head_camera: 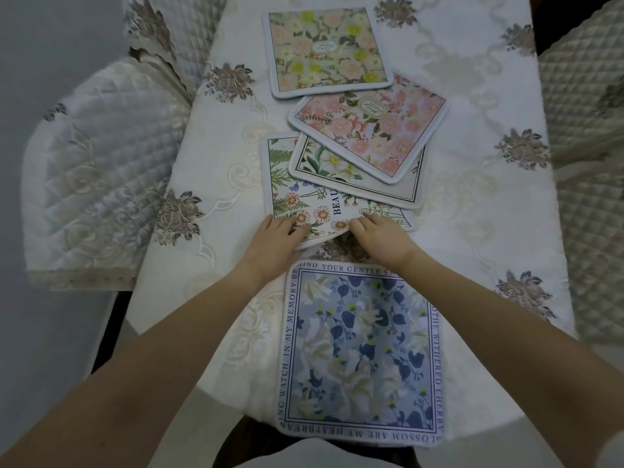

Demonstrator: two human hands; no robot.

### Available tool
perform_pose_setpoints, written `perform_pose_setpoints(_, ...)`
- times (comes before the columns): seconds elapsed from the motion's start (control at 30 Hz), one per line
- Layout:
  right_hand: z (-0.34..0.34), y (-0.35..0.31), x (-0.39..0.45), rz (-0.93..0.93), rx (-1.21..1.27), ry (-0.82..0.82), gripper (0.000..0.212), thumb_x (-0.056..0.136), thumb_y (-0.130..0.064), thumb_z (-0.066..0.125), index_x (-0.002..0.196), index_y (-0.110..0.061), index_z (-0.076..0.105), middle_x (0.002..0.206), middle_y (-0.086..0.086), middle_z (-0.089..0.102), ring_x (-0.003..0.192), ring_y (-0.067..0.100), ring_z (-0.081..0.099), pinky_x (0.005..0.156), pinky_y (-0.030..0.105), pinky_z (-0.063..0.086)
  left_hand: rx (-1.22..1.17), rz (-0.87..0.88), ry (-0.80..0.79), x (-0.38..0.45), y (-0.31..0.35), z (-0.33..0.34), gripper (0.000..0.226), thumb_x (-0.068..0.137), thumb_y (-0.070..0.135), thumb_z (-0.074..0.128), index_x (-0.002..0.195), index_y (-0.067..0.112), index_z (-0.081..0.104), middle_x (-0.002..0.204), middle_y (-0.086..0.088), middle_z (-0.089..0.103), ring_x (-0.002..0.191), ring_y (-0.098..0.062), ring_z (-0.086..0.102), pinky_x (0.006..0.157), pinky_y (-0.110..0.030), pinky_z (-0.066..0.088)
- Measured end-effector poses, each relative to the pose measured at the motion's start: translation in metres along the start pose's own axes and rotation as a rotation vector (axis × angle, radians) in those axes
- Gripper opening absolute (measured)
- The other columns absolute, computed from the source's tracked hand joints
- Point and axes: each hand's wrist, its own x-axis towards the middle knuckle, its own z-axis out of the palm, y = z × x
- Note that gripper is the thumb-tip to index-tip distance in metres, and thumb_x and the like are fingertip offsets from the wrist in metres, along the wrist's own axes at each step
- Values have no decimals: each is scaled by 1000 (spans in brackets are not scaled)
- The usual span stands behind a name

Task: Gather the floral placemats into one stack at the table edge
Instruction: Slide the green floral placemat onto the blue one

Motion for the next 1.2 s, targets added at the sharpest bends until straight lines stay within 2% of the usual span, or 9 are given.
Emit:
perform_pose_setpoints(0.07, 4, 1, -6, 2, 17, 2, 40, 89, -9, 61, 126, 2, 50, 125, 25, 59, 116, 45, 54, 88, 52, 52, 5, -5, -36, 4, 2, -2, 50, 93, 40, 43, 136, 13, 42, 143, -23, 41, 132, -35, 38, 112, -48, 21)
perform_pose_setpoints(0.13, 10, 3, -11, 45, 22, -72, 54, 93, -18, 54, 142, -8, 33, 146, 19, 40, 133, 42, 37, 102, 52, 42, 42, 0, -92, 6, 1, -1, 51, 95, 39, 38, 140, 14, 36, 147, -23, 35, 135, -35, 34, 113, -45, 21)
perform_pose_setpoints(0.2, 14, 5, -13, 98, -12, -140, 71, 91, -9, 54, 149, -15, 13, 156, 15, 22, 140, 40, 23, 112, 49, 31, 60, 1, -110, 6, -1, 0, 52, 95, 37, 36, 141, 15, 32, 148, -23, 33, 135, -36, 33, 113, -44, 22)
perform_pose_setpoints(0.27, 13, 5, -12, 130, -48, -150, 75, 92, -3, 51, 150, -18, 5, 158, 14, 17, 142, 38, 19, 114, 46, 26, 72, 8, -90, 5, -1, 1, 50, 96, 33, 40, 142, 14, 32, 148, -22, 35, 134, -36, 35, 113, -45, 21)
perform_pose_setpoints(0.47, -1, -2, -24, 185, -93, -87, 70, 92, -1, 46, 150, -17, 9, 157, 16, 20, 141, 40, 21, 116, 49, 22, -12, -26, -18, -3, 14, 0, 49, 96, 28, 47, 140, 12, 33, 144, -25, 39, 132, -39, 37, 111, -47, 27)
perform_pose_setpoints(0.63, -3, -13, -58, 187, -106, -60, 78, 88, 3, 52, 150, -16, 8, 156, 17, 20, 141, 39, 23, 116, 48, 22, -49, 6, 48, -26, 35, 4, 78, 79, -17, 48, 146, 14, 21, 150, -22, 31, 137, -36, 30, 112, -42, 29)
perform_pose_setpoints(0.87, 19, -43, -119, 165, -84, -29, 75, 88, 2, 53, 149, -13, 12, 154, 19, 26, 138, 41, 28, 114, 49, 25, -55, 40, 88, -77, 71, 18, 82, 74, -18, 54, 144, 16, 31, 148, -17, 36, 135, -35, 36, 107, -40, 35)
perform_pose_setpoints(1.0, 38, -64, -153, 130, -64, -77, 77, 89, -5, 55, 149, -13, 7, 155, 18, 22, 140, 38, 25, 114, 47, 25, -38, 31, 60, -108, 89, 33, 72, 82, -12, 52, 143, 20, 32, 149, -15, 36, 136, -34, 34, 108, -40, 33)
perform_pose_setpoints(1.2, 66, -99, -199, 131, 6, 10, 66, 91, 2, 47, 149, -9, 15, 153, 23, 27, 142, 43, 19, 116, 53, 13, -17, 50, 92, -151, 114, 53, 81, 72, -19, 53, 142, 18, 36, 149, -20, 35, 136, -38, 33, 111, -43, 29)
